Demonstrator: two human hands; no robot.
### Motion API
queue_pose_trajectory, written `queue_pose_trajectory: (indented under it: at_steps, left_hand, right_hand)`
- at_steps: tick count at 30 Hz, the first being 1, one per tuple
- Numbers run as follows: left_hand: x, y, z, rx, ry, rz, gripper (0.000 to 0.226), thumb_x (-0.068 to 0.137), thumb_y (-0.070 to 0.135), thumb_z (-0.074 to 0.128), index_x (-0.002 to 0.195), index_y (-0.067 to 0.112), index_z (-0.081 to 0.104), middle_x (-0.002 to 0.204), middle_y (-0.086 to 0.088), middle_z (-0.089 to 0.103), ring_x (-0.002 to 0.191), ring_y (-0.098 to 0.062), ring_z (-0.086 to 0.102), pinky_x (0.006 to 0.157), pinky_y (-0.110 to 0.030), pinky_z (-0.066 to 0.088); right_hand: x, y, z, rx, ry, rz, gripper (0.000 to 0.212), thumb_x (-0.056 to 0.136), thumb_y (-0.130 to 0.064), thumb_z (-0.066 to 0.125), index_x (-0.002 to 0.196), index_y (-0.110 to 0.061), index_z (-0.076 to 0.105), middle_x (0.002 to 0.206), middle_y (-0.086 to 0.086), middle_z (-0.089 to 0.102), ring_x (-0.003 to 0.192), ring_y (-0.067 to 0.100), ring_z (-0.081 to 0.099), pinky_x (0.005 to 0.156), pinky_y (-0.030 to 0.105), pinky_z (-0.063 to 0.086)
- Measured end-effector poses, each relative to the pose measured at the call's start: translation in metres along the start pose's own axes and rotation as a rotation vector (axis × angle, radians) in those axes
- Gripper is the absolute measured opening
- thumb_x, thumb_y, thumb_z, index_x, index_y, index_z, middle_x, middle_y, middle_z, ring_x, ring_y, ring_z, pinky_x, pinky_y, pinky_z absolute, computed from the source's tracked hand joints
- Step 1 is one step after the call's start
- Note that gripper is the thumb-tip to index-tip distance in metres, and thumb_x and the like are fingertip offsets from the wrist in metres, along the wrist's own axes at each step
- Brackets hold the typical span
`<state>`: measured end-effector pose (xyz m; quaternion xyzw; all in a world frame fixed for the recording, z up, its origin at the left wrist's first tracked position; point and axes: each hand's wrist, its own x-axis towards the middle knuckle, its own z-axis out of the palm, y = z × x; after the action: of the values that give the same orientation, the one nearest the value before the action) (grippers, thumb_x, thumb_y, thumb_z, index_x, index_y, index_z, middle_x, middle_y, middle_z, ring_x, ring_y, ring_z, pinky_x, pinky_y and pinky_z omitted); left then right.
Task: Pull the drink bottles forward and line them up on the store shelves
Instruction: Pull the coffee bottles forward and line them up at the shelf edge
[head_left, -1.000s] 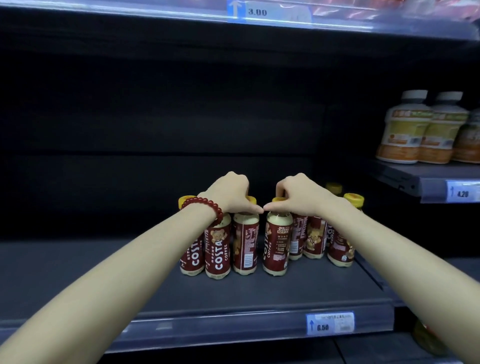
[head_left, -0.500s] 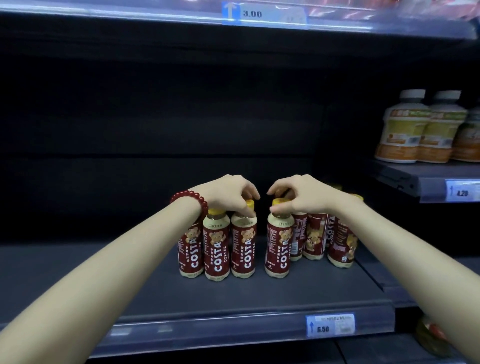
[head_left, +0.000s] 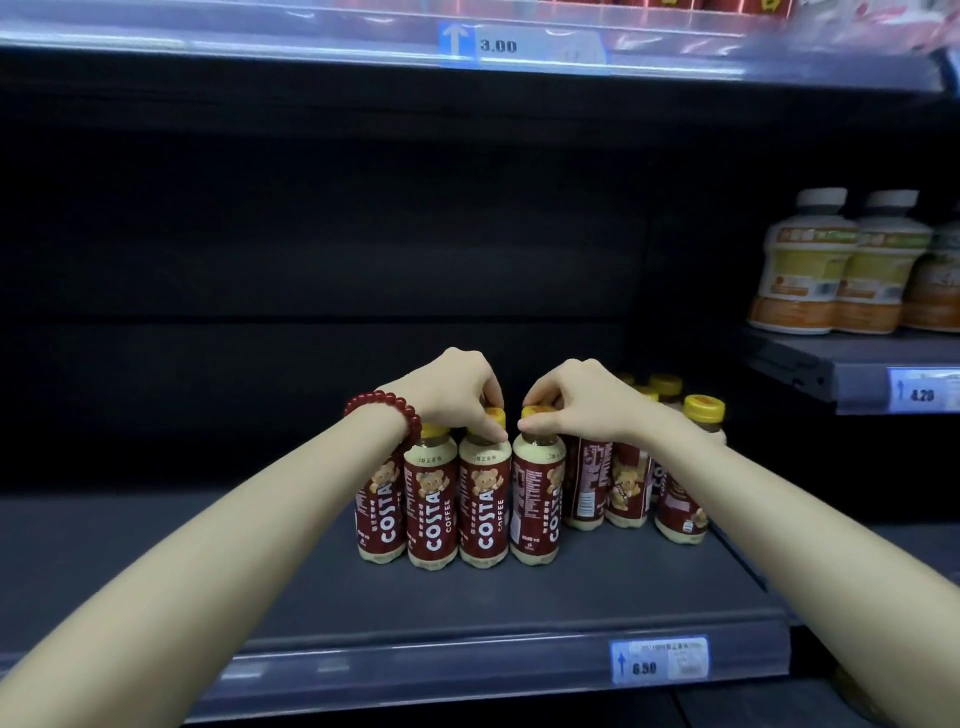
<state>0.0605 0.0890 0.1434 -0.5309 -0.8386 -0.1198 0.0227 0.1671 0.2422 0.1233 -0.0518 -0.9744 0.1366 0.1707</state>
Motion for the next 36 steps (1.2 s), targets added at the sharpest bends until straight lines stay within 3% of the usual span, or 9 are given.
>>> queue_pose_trajectory:
  at_steps: [8,12,17,20,25,30,36]
  left_hand:
    - [-0.002,0.001,0.002,-0.010,-0.013,-0.022,0.046,0.075,0.040,0.076,0.114,0.019,0.066,0.101,0.006,0.065,0.086,-0.007,0.057,0.060,-0.013,0.044]
    - [0.001,0.006,0.005,-0.051,0.013,0.013,0.057,0.075,0.042,0.074,0.127,0.024,0.057,0.112,0.003,0.064,0.097,-0.011,0.059,0.079,-0.022,0.050]
    - [0.011,0.032,0.019,-0.125,0.210,0.070,0.044,0.085,0.040,0.064,0.123,0.019,0.060,0.115,-0.003,0.065,0.105,-0.015,0.061,0.088,-0.029,0.052]
    - [0.025,0.053,0.025,-0.132,0.238,0.071,0.039,0.087,0.038,0.061,0.121,0.018,0.061,0.113,-0.004,0.065,0.105,-0.016,0.061,0.090,-0.034,0.052]
    - [0.058,0.078,0.036,-0.073,0.233,-0.013,0.043,0.086,0.039,0.061,0.123,0.019,0.058,0.116,-0.005,0.065,0.106,-0.020,0.061,0.087,-0.038,0.054]
    - [0.087,0.096,0.043,0.060,0.206,-0.191,0.054,0.084,0.049,0.060,0.127,0.016,0.055,0.124,-0.011,0.056,0.111,-0.027,0.057,0.082,-0.036,0.050]
    - [0.091,0.097,0.052,0.065,0.123,-0.277,0.053,0.076,0.052,0.068,0.109,0.011,0.060,0.112,-0.008,0.058,0.092,-0.023,0.062,0.071,-0.031,0.052]
  right_hand:
    - [-0.004,-0.002,0.000,0.006,-0.026,-0.001,0.047,0.079,-0.045,0.071,0.117,-0.017,0.067,0.111,-0.001,0.068,0.097,0.010,0.061,0.077,0.018,0.048]
    - [-0.010,0.000,-0.009,0.045,0.004,0.060,0.059,0.081,-0.052,0.066,0.128,-0.018,0.060,0.116,0.004,0.067,0.103,0.014,0.063,0.087,0.025,0.051]
    - [-0.030,0.023,-0.031,0.062,0.166,0.144,0.041,0.087,-0.044,0.062,0.117,-0.015,0.067,0.106,0.002,0.069,0.096,0.011,0.063,0.082,0.021,0.048]
    - [-0.040,0.044,-0.040,0.003,0.184,0.155,0.031,0.089,-0.035,0.063,0.111,-0.014,0.069,0.103,0.002,0.070,0.093,0.011,0.063,0.078,0.019,0.044]
    - [-0.043,0.083,-0.051,-0.088,0.184,0.135,0.030,0.089,-0.025,0.064,0.114,-0.010,0.067,0.107,0.007,0.071,0.097,0.017,0.065,0.079,0.018,0.044]
    - [-0.026,0.113,-0.051,-0.185,0.088,0.151,0.040,0.087,-0.035,0.063,0.119,-0.010,0.062,0.111,0.012,0.067,0.100,0.026,0.064,0.084,0.035,0.054]
    - [-0.010,0.112,-0.037,-0.174,-0.026,0.114,0.045,0.083,-0.049,0.063,0.098,-0.007,0.065,0.097,0.013,0.067,0.084,0.025,0.065,0.073,0.037,0.056]
